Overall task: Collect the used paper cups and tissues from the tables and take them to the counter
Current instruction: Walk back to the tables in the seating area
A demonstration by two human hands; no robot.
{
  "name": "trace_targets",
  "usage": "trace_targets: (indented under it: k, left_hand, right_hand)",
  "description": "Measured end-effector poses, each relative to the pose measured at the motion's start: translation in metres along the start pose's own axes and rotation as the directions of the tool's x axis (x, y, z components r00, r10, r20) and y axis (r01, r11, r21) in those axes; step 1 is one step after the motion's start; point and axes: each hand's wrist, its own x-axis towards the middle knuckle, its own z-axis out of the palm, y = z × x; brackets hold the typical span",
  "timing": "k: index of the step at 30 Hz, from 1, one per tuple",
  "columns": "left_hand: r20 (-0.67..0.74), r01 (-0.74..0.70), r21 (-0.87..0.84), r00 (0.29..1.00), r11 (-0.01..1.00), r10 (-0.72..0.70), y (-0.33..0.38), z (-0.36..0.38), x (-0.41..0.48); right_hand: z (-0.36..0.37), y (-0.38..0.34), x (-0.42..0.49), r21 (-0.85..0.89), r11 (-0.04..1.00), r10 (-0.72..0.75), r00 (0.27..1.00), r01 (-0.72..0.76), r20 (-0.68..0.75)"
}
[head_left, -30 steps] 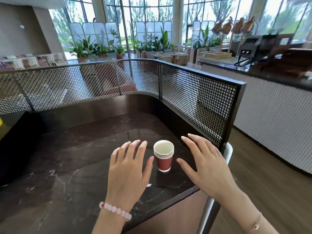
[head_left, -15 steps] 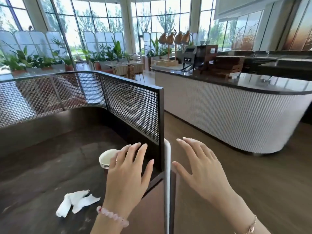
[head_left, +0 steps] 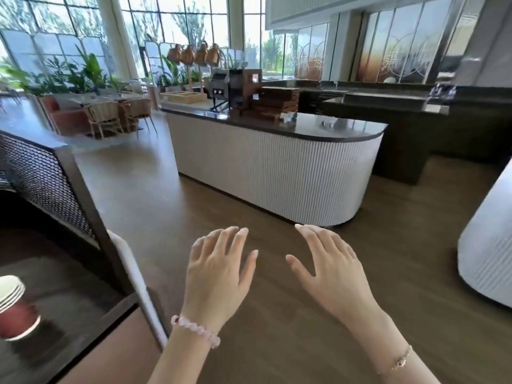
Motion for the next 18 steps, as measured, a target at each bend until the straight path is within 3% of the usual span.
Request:
trace_targets:
  k: [8,18]
  left_hand:
    - [0.049,-0.048,-0.037,0.998,0.998,0.05,0.038,0.055,0.05]
    - [0.024,-0.044,-0.075,0.999,0.996,0.046,0.02,0.152,0.163]
  right_hand:
    - [0.003,0.068,0.024,-0.001,0.993,0.118,0.992,-0.118,-0.037]
    - [0.048,0.125,0.14,-0.03,0.992,0.12,0.992,-0.121,-0.046]
